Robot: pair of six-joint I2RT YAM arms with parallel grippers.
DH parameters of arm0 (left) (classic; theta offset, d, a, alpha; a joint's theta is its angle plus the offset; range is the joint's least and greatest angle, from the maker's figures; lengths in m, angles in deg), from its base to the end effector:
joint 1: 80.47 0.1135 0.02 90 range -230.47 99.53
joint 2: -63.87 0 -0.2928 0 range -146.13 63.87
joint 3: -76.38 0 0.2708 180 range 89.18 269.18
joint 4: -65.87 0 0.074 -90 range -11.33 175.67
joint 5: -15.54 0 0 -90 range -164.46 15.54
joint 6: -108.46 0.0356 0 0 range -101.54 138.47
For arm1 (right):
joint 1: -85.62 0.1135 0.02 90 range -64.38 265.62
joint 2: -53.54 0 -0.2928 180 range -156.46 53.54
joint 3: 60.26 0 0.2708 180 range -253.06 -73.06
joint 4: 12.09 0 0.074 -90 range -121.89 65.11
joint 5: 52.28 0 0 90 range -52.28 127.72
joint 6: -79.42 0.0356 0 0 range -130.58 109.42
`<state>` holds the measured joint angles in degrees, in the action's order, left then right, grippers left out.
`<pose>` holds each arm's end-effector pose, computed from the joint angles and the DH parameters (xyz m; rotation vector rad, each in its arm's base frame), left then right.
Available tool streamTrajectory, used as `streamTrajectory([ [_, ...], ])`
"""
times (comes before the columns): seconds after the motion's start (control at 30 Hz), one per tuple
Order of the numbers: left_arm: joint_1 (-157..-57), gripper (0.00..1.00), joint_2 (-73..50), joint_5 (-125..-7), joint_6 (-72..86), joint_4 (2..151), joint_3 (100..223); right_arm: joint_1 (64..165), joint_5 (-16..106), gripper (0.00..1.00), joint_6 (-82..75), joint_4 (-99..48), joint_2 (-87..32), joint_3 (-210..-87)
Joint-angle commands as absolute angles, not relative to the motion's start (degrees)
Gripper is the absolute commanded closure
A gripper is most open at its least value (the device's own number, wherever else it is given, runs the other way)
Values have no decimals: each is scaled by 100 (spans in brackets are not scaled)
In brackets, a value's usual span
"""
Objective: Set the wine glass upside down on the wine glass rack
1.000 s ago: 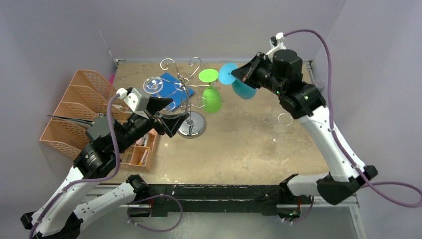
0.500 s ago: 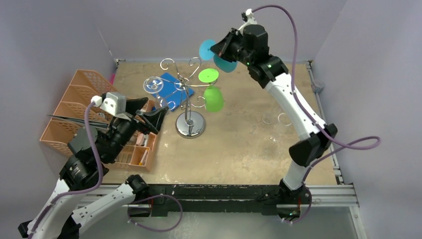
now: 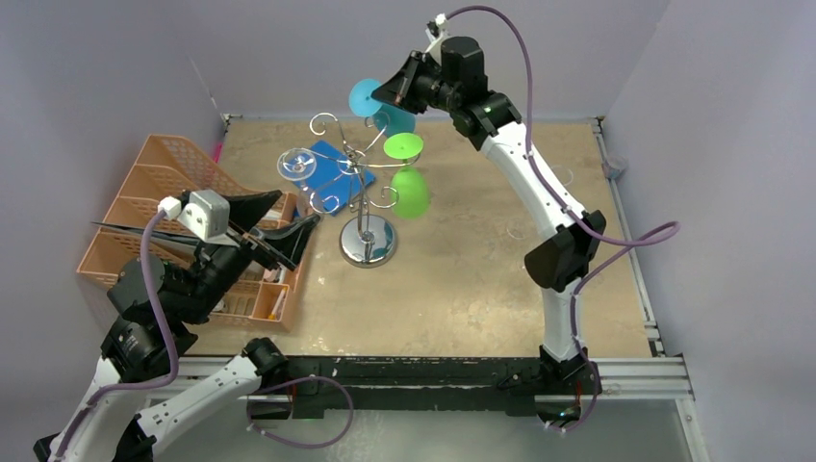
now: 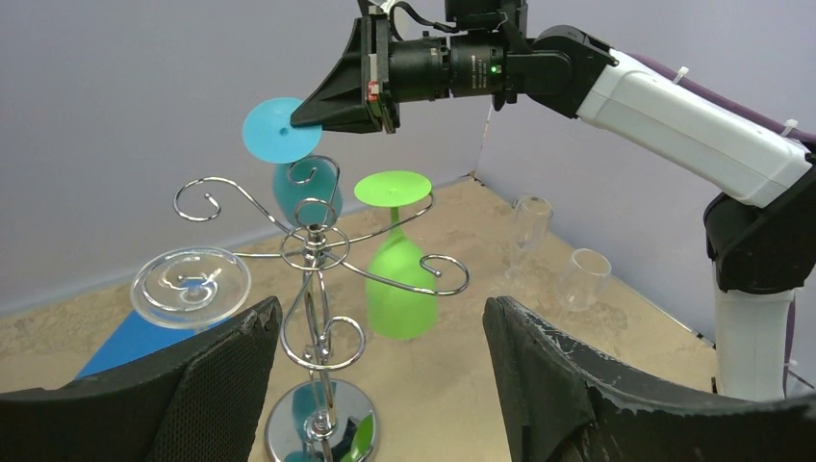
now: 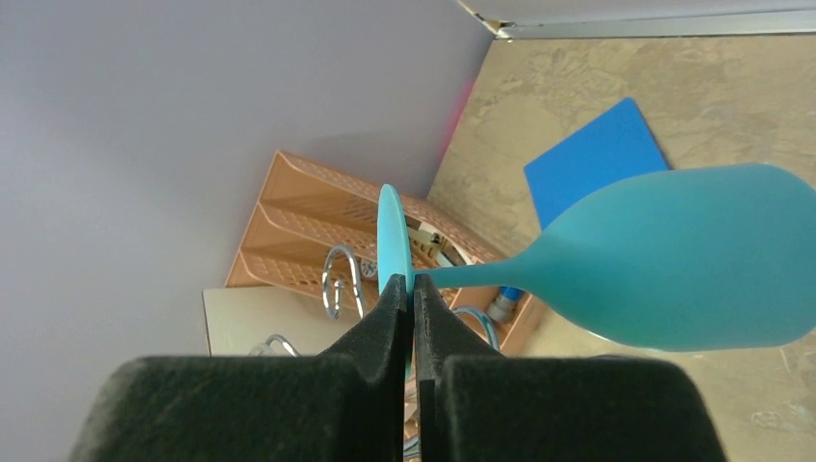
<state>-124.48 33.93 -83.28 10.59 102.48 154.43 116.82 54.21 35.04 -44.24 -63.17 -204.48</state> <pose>0.0427 -0.0336 0.4830 0.3079 1.3688 -0.6509 0.4221 0.2674 0.4914 -0.0126 1.8066 1.2292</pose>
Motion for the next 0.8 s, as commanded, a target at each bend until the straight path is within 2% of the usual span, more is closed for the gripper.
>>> streamTrajectory([
  [0.0, -12453, 25, 3381, -8198, 1106, 10269, 15562, 11717, 5938, 100, 3595, -4496, -6300, -20938],
  [0.37, -12451, 24, 3389, -8342, 995, 10344, 15554, 11751, 6575, 100, 4080, -4346, -6520, -20938],
  [0.77, -12452, 24, 3286, -8134, 998, 10303, 15537, 11778, 6534, 100, 3928, -4809, -6240, -20683],
])
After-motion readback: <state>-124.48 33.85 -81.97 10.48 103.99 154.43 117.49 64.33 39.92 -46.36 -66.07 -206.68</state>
